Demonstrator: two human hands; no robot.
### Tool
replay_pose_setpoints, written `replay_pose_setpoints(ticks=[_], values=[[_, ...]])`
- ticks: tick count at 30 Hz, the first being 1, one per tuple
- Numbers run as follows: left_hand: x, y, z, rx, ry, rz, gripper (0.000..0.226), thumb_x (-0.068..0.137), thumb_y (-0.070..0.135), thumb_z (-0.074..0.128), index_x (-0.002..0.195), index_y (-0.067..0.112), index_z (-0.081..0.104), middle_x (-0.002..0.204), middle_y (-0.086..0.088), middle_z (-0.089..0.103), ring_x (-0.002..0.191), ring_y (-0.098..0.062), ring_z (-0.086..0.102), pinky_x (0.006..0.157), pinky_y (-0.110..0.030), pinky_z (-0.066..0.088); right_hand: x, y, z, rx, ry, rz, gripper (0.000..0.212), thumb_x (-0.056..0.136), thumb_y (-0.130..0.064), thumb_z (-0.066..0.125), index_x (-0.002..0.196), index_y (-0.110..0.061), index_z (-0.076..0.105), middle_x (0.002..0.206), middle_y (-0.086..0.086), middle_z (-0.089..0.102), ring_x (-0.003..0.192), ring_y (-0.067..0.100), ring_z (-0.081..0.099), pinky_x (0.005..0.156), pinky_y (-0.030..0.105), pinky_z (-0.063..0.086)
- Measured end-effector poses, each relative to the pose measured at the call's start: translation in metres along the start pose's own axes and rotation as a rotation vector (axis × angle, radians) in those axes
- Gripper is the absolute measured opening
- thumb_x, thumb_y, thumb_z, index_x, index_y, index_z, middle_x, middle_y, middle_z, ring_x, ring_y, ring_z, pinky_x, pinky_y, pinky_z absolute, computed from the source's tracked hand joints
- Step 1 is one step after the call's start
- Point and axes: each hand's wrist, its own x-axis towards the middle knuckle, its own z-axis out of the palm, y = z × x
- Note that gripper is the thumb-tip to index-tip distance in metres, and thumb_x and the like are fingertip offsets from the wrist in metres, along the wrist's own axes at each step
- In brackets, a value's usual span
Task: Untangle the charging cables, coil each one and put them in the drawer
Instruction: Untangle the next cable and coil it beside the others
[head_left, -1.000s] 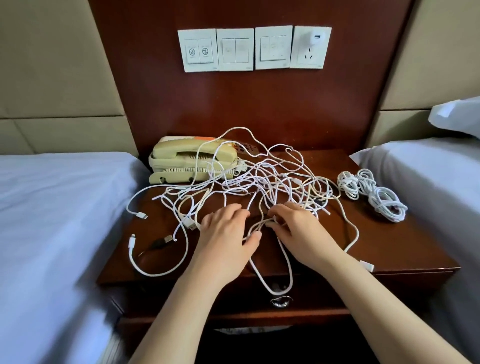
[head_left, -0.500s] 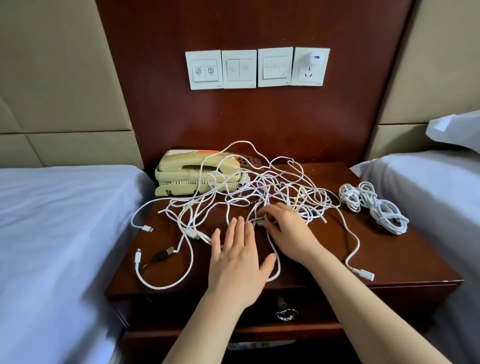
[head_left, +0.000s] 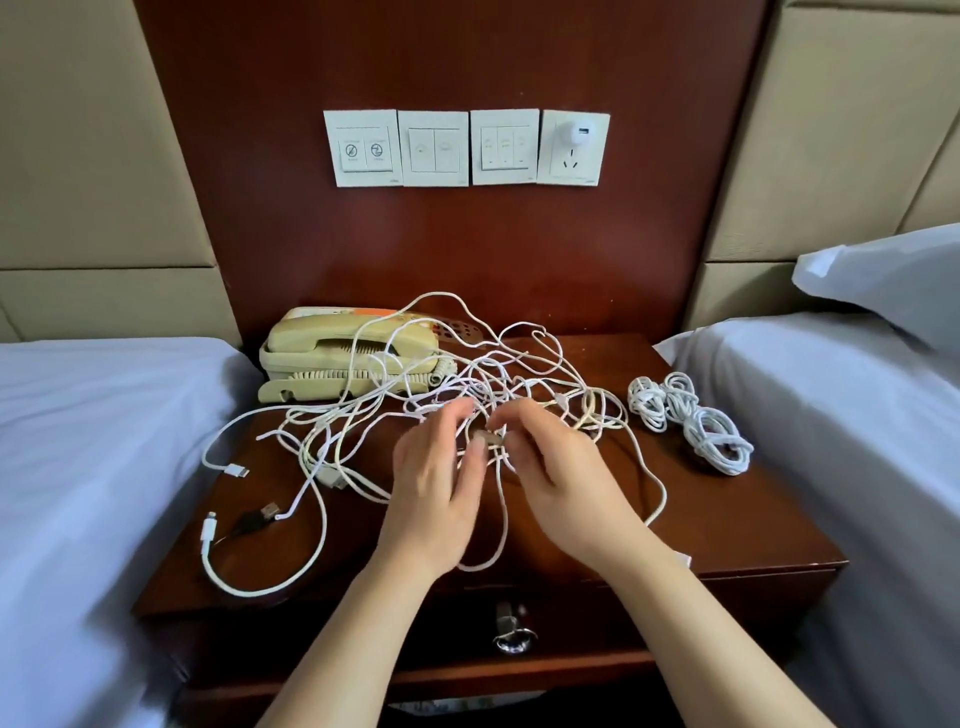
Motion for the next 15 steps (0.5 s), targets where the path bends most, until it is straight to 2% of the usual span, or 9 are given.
replay_pose_setpoints(ticks=[2, 4, 6, 9, 12, 15], values=[[-0.002, 0.009, -0.002, -0.014, 0.054, 0.086, 0.042, 0.092, 0.038, 0.027, 0.102, 0.012, 0.058, 0.092, 0.016, 0.055, 0.090, -0.002, 0.047, 0.088, -0.030, 0.038, 0.001, -0.002, 0.000, 0.046, -0.023, 0.008, 0.009, 0.098, -0.013, 0.041, 0.099, -0.019, 0.046, 0.067, -0.012, 0.049, 0.057, 0.009, 0.046, 0.055, 0.025, 0.035], [-0.004, 0.011, -0.003, -0.006, 0.033, 0.109, 0.034, 0.093, 0.034, 0.030, 0.082, 0.012, 0.053, 0.075, 0.011, 0.053, 0.071, -0.005, 0.046, 0.070, -0.020, 0.033, 0.002, -0.004, 0.001, 0.091, -0.052, 0.008, 0.010, 0.098, -0.012, 0.040, 0.099, -0.021, 0.042, 0.067, -0.011, 0.048, 0.058, 0.010, 0.045, 0.057, 0.029, 0.036], [-0.004, 0.012, -0.006, -0.039, 0.003, 0.099, 0.029, 0.093, 0.032, 0.032, 0.071, 0.017, 0.045, 0.063, 0.012, 0.045, 0.059, -0.006, 0.042, 0.057, -0.014, 0.027, 0.003, -0.006, 0.000, 0.116, -0.082, 0.010, 0.012, 0.098, -0.012, 0.042, 0.102, -0.023, 0.042, 0.067, -0.009, 0.048, 0.058, 0.011, 0.045, 0.058, 0.032, 0.038], [-0.002, 0.009, -0.015, 0.002, 0.052, 0.102, 0.032, 0.097, 0.025, 0.035, 0.065, 0.024, 0.032, 0.054, 0.011, 0.033, 0.053, -0.007, 0.037, 0.051, -0.015, 0.026, 0.004, -0.001, -0.006, 0.030, -0.056, -0.005, 0.016, 0.094, -0.019, 0.054, 0.106, -0.027, 0.047, 0.076, -0.011, 0.054, 0.064, 0.009, 0.050, 0.061, 0.029, 0.042], [0.002, 0.005, -0.028, -0.021, 0.103, 0.015, 0.035, 0.100, 0.019, 0.036, 0.065, 0.018, 0.037, 0.054, 0.009, 0.034, 0.055, -0.008, 0.039, 0.053, -0.019, 0.029, 0.007, 0.017, -0.014, -0.196, 0.069, 0.052, 0.020, 0.089, -0.017, 0.061, 0.106, -0.026, 0.055, 0.080, -0.020, 0.050, 0.063, -0.003, 0.047, 0.059, 0.024, 0.039], [0.006, 0.004, -0.045, -0.045, 0.194, -0.069, 0.037, 0.100, 0.016, 0.036, 0.063, 0.020, 0.038, 0.054, 0.007, 0.036, 0.054, -0.003, 0.041, 0.053, -0.016, 0.030, 0.011, 0.033, -0.018, -0.293, 0.177, 0.092, 0.010, 0.089, -0.010, 0.059, 0.093, -0.019, 0.060, 0.073, -0.021, 0.044, 0.058, -0.001, 0.042, 0.055, 0.027, 0.034]])
